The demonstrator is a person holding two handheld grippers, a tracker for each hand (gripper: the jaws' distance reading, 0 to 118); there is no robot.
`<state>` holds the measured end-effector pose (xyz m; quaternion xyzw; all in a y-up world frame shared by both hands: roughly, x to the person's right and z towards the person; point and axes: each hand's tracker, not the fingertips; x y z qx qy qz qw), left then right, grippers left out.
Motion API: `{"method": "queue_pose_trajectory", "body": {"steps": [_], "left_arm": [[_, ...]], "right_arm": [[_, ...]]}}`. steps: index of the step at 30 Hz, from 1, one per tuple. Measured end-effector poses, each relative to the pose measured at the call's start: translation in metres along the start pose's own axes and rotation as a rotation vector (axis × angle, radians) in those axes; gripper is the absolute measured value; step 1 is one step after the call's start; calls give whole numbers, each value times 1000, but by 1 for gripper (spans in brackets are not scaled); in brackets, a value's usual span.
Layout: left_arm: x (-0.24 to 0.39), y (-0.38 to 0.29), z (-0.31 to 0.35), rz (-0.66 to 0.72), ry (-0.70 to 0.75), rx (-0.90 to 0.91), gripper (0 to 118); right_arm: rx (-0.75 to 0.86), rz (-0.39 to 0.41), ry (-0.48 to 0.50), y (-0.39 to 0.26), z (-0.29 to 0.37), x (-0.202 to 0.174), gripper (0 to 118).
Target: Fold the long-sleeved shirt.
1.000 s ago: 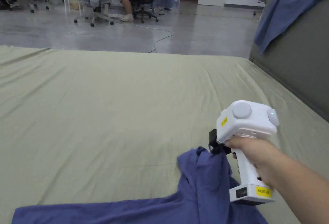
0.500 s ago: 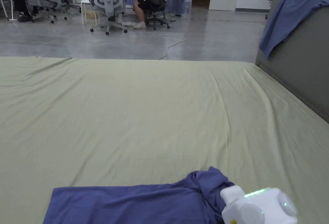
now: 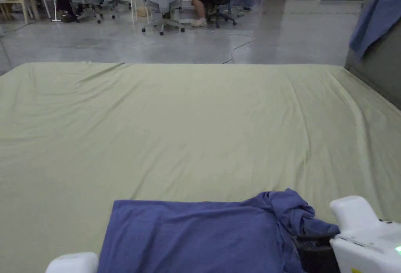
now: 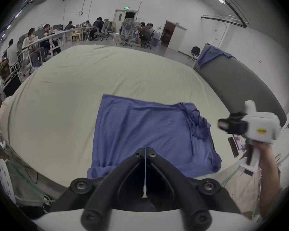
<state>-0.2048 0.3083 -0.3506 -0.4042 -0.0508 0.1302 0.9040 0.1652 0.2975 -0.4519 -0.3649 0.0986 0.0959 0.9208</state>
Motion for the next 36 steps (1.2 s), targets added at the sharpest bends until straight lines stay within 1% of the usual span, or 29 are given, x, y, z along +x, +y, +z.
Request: {"method": "queue_pose_trajectory", "body": {"steps": [1, 2, 3, 4, 5, 6, 8, 9, 10, 11, 12, 13, 15, 18, 20, 21, 23, 24, 25, 26, 27, 28, 29, 30, 31, 32, 33, 34, 36], "left_arm": [[-4, -5, -2, 3, 1, -13, 0], [-7, -9, -5, 12, 6, -23, 0], [-11, -13, -8, 29, 20, -38, 0], [-16, -15, -11, 43, 29, -52, 0], [-20, -16, -14, 49, 27, -56, 0], [-22, -16, -16, 54, 29, -58, 0], [-27, -13, -24, 66, 38, -55, 0], [-31, -8, -29, 75, 31, -46, 7], [-35, -1, -36, 94, 23, -25, 47], [-42, 7, -44, 129, 36, 25, 91], [-51, 24, -60, 146, 65, 46, 118], [-58, 42, -79, 134, 107, 18, 116], [-77, 75, -117, 88, 221, 63, 116], [-100, 121, -198, 53, 323, 60, 116], [-117, 139, -249, 81, 304, 17, 110], [-122, 138, -273, 79, 297, -32, 102], [-123, 117, -312, 49, 348, -139, 67], [-117, 105, -319, 16, 380, -182, 63], [-103, 98, -301, -102, 417, 20, 60], [-95, 100, -297, -158, 423, -20, 48], [-92, 101, -293, -160, 386, -15, 28], [-91, 102, -284, -138, 353, -6, 0], [-92, 101, -281, -70, 281, -2, 0], [-99, 102, -277, -12, 287, 13, 0], [-109, 106, -278, 48, 234, -20, 0], [-117, 113, -276, 109, 199, -51, 0], [-124, 115, -273, 167, 190, -62, 0], [-129, 118, -269, 202, 188, -57, 0], [-125, 125, -258, 164, 186, -42, 0]], "right_arm": [[38, -70, 30, -11, 15, -1, 109], [69, -118, 94, -23, 26, -1, 104], [81, -172, 113, -33, 32, -4, 86], [74, -225, 100, -43, 36, -7, 15], [50, -241, 99, -50, 36, -10, 0], [24, -258, 56, -59, 35, -13, 0], [32, -247, 107, -60, 31, -17, 0], [29, -237, 117, -59, 28, -18, 0], [30, -231, 115, -57, 26, -19, 0], [37, -213, 109, -56, 32, -26, 0], [47, -197, 114, -55, 31, -28, 0], [48, -189, 117, -54, 29, -29, 0], [45, -193, 117, -48, 27, -24, 0], [16, -208, 91, -48, 12, -21, 0], [-10, -231, 65, -44, 2, -11, 0], [-26, -250, 63, -42, -4, -8, 0], [-40, -274, 66, -36, -15, 0, 0], [-44, -274, 64, -31, -21, 3, 0], [-48, -270, 59, -24, -28, 7, 0], [-51, -261, 54, -14, -34, 13, 0], [-61, -246, 52, -1, -42, 20, 8], [-85, -219, 24, 15, -53, 25, 55], [-105, -193, -23, 32, -66, 29, 99], [-115, -177, -88, 51, -87, 32, 118], [-74, -141, -178, 67, -92, 42, 116], [-35, -181, -144, 85, -111, 47, 117], [-56, -208, -121, 103, -133, 55, 117], [-111, -263, -85, 118, -157, 63, 117], [-272, -368, -9, 125, -212, 72, 117]]}}
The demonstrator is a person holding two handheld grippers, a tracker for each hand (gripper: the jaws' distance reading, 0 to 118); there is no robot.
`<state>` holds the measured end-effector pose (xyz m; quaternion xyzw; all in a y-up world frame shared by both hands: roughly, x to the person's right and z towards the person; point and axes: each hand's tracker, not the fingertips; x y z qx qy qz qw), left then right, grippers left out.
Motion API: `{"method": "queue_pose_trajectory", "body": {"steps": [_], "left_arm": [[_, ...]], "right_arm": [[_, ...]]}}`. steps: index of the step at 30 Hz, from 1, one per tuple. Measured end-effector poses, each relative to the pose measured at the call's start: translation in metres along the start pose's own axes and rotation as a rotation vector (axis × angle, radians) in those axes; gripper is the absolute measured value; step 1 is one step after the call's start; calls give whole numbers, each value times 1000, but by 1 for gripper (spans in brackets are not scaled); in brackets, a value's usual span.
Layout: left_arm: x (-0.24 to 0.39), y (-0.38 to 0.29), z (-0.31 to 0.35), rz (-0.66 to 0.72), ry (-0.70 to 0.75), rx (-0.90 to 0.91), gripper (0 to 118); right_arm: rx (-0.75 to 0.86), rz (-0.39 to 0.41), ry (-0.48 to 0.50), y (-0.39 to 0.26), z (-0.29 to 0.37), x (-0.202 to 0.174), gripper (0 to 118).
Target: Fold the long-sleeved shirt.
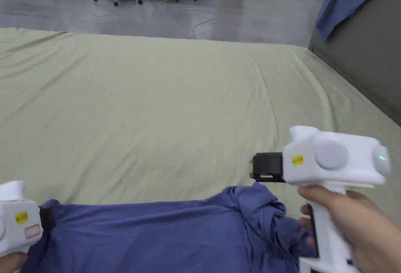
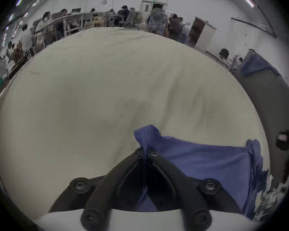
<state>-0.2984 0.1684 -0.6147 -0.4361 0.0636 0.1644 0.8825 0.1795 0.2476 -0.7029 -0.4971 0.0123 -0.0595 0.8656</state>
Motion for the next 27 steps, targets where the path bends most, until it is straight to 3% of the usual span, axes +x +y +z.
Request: {"method": "queue_pose_trajectory", "body": {"steps": [2, 4, 5, 7, 8, 11, 13, 19, 24, 27], "left_arm": [[4, 4, 6, -55, -7, 17, 0], [11, 6, 10, -80, -17, 12, 0], [12, 6, 11, -86, -19, 10, 0], [11, 8, 12, -96, -33, -1, 0], [11, 10, 12, -104, -36, -4, 0], [7, 15, 29, -121, -74, 8, 0], [5, 17, 50, -128, -124, 29, 0], [0, -5, 145, -273, -219, 113, 0], [-18, -65, 186, -340, -193, 70, 0], [-38, -108, 180, -305, -121, -37, 0]], "right_arm": [[-187, -117, 54, 14, -54, 5, 117], [-374, -146, 53, 15, -90, 8, 112], [-403, -164, 24, 12, -99, 8, 94], [-355, -185, -19, 0, -95, 6, 35], [-314, -137, -123, -1, -85, 4, 7], [-227, -193, 69, -3, -48, 19, 8], [-183, -124, 117, -8, -16, 20, 8], [35, 139, 108, -69, 106, 15, 8], [66, 282, 27, -164, 140, 21, 8], [-39, 286, -8, -221, 124, 27, 8]]}}
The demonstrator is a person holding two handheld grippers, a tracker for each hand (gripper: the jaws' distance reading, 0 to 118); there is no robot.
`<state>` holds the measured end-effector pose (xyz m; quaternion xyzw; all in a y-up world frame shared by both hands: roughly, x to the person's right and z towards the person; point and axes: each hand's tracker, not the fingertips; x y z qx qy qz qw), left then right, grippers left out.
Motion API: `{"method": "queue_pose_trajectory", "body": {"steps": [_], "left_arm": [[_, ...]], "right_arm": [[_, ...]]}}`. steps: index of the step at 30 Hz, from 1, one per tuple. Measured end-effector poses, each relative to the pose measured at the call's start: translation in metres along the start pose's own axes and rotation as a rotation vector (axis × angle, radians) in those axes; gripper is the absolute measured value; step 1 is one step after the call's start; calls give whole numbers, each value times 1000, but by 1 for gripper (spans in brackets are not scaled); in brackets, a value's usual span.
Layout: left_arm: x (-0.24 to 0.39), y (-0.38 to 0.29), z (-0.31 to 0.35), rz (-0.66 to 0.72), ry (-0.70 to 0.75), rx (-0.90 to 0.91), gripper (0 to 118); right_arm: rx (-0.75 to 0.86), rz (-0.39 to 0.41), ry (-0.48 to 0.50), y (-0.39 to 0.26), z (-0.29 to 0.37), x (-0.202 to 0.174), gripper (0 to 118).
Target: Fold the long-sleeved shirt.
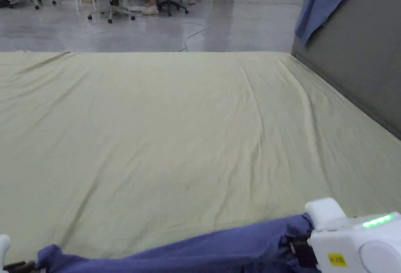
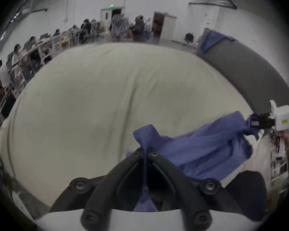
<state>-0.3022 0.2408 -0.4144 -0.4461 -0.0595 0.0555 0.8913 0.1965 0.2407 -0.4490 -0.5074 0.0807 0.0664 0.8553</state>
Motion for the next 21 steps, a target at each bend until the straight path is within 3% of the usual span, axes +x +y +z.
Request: {"method": "queue_pose_trajectory", "body": {"steps": [3, 6, 7, 10, 11, 12, 15, 16, 17, 18, 21], "left_arm": [[-6, -38, -20, 106, -6, -115, 0], [-7, -62, -49, 110, 17, -228, 0], [-7, -67, -56, 119, 23, -233, 0], [-9, -57, -60, 182, 13, -203, 6], [-12, -51, -60, 229, 6, -222, 18], [-14, -46, -58, 273, 2, -230, 47], [-9, -27, -18, 271, 72, -110, 93], [-5, -24, 3, 250, 68, -22, 118], [-2, -25, 27, 248, 71, 114, 114], [3, -27, 45, 211, 93, 145, 113], [18, -43, 75, 151, 127, 106, 114]], "right_arm": [[-110, -32, -11, -36, -27, -3, 8], [-182, -55, -28, -57, -57, -4, 8], [-117, -57, -25, -58, -56, -4, 8], [-149, -71, -28, -46, -53, -2, 13], [-164, -71, -22, -42, -51, 0, 19], [-179, -70, -12, -38, -48, 3, 28], [-146, -95, -50, -26, -9, 10, 46], [-54, -116, -74, -27, 12, 11, 77], [16, -115, -63, -26, 31, 11, 98], [105, -113, -59, -26, 55, 9, 107], [201, -129, -33, -31, 95, 0, 108]]}}
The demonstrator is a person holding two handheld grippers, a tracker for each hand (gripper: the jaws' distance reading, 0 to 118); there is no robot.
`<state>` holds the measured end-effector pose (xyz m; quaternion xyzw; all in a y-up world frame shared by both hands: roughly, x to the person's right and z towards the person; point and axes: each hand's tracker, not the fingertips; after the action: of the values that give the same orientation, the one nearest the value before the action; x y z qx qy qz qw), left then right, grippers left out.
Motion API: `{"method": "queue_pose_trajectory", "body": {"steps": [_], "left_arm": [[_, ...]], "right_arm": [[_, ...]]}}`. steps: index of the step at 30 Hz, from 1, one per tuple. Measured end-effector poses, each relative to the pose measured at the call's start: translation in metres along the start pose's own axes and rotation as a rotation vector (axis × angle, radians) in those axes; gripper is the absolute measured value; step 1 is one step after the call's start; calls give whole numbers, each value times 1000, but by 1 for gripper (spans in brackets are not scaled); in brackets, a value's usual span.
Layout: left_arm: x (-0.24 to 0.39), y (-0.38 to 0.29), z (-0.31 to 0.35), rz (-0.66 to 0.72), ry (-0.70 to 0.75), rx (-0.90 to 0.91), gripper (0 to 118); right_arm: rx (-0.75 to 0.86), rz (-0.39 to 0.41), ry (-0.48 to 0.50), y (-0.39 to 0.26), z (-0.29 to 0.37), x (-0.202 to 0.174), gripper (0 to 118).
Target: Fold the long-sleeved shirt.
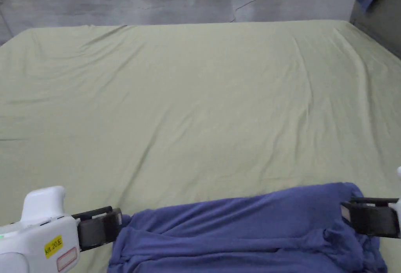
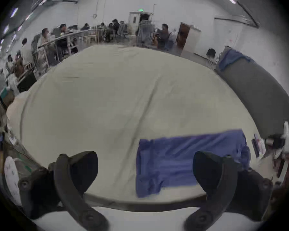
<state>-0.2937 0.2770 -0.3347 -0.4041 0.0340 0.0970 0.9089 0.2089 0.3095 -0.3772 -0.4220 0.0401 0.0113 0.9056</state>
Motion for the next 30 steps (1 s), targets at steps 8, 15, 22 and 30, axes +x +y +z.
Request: {"method": "queue_pose_trajectory", "body": {"steps": [8, 15, 22, 30], "left_arm": [[-9, -56, -15, 105, -258, -255, 0], [-48, -19, -96, 280, -519, -268, 118], [-60, -18, -185, 483, -690, -348, 118], [-9, -16, -187, 357, -578, -356, 118]], "right_arm": [[-32, -75, 169, -51, -2, -32, 0], [-71, -186, 404, -51, -21, -34, 0], [-103, -296, 614, -51, -36, -33, 0], [-114, -332, 778, -36, -52, -64, 0]]}}
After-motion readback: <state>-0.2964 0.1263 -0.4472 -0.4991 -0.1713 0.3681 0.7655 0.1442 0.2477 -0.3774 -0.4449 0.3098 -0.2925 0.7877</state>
